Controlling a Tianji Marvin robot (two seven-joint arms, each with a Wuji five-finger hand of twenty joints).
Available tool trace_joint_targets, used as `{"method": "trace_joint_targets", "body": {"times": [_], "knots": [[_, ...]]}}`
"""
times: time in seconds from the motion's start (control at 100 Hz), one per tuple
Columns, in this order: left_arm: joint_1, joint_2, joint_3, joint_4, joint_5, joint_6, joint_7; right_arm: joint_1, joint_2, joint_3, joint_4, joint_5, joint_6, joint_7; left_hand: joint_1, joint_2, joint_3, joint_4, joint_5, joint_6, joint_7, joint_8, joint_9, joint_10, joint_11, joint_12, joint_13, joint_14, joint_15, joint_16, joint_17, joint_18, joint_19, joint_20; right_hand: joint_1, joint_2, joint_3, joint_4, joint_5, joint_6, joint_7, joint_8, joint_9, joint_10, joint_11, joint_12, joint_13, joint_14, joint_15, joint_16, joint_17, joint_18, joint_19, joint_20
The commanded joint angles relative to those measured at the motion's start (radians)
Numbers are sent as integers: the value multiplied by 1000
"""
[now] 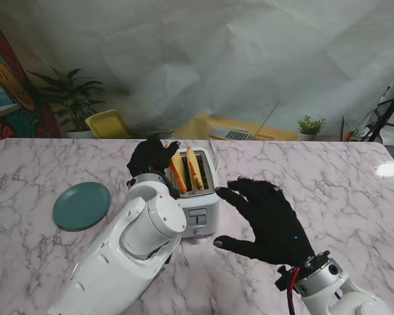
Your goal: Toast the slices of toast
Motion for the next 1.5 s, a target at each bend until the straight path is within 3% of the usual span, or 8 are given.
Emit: {"method": "trace_joint_targets", "body": {"times": [0.0,0.8,0.85,0.89,0.95,1.04,1.24,1.49], "knots": [[1,14,2,-3,-12,-14,9,-4,-1,-3,2,-1,-1,-1,-2,-7,-15,22,-9,41,8,25,-44,41,-1,22,10,3,0,13,-8,-33,45,-4,1,40,-20,14,-17,19,-2,-18,3,8,10,6,1,2,-46,-28,-10,-16,-4,-17],[2,24,-7,-36,-75,-82,-14,4,-2,-12,8,0,8,-9,237,-257,21,26,-62,-36,71,-3,-109,104,150,138,-61,-87,33,114,-67,-103,-54,77,22,29,-14,17,-13,24,7,-24,8,13,17,9,9,3,-46,-28,-8,-16,4,-21],[0,22,-9,-38,-86,-79,-15,4,-2,-12,8,0,8,-10,230,-270,49,75,-63,-30,61,19,-114,111,157,165,-69,-71,40,145,-68,-98,-65,95,22,29,-14,17,-13,24,8,-25,9,13,17,10,9,3,-46,-28,-8,-16,5,-21],[-2,20,-11,-37,-92,-78,-14,4,-2,-12,9,-1,8,-11,179,-267,141,205,-66,-30,61,32,-114,108,161,179,-68,-76,44,157,-65,-100,-67,109,21,30,-14,17,-13,24,8,-25,8,15,17,10,10,3,-46,-28,-8,-16,6,-21],[-3,15,-13,-37,-98,-63,-12,4,-2,-11,9,0,6,-10,105,-236,268,118,-76,-30,54,73,-111,76,163,189,-53,-110,37,152,-49,-97,-68,119,21,30,-14,17,-13,22,9,-25,8,13,17,10,9,3,-47,-28,-8,-15,7,-22],[-3,10,-15,-38,-97,-36,-10,3,-2,-9,9,0,5,-10,136,-175,203,41,-92,-39,17,96,-135,61,129,179,-80,-50,-8,142,-82,-50,-82,108,20,30,-14,17,-13,22,10,-26,8,14,17,10,9,3,-47,-28,-9,-16,8,-22],[1,44,-15,-58,-43,-15,-81,5,-2,-12,11,1,4,-9,17,33,7,21,-92,2,-406,-61,-317,88,20,171,-237,67,-104,143,-253,30,-160,132,20,30,-14,17,-14,23,11,-28,9,14,18,10,9,2,-47,-29,-9,-15,10,-24],[-17,82,3,-76,9,47,-190,5,0,-13,7,3,0,2,-72,76,-15,12,-81,12,-489,-101,-373,105,-14,179,-288,109,-111,141,-308,67,-172,158,20,29,-14,17,-13,23,12,-29,10,15,18,10,9,4,-47,-29,-10,-15,11,-26]]}}
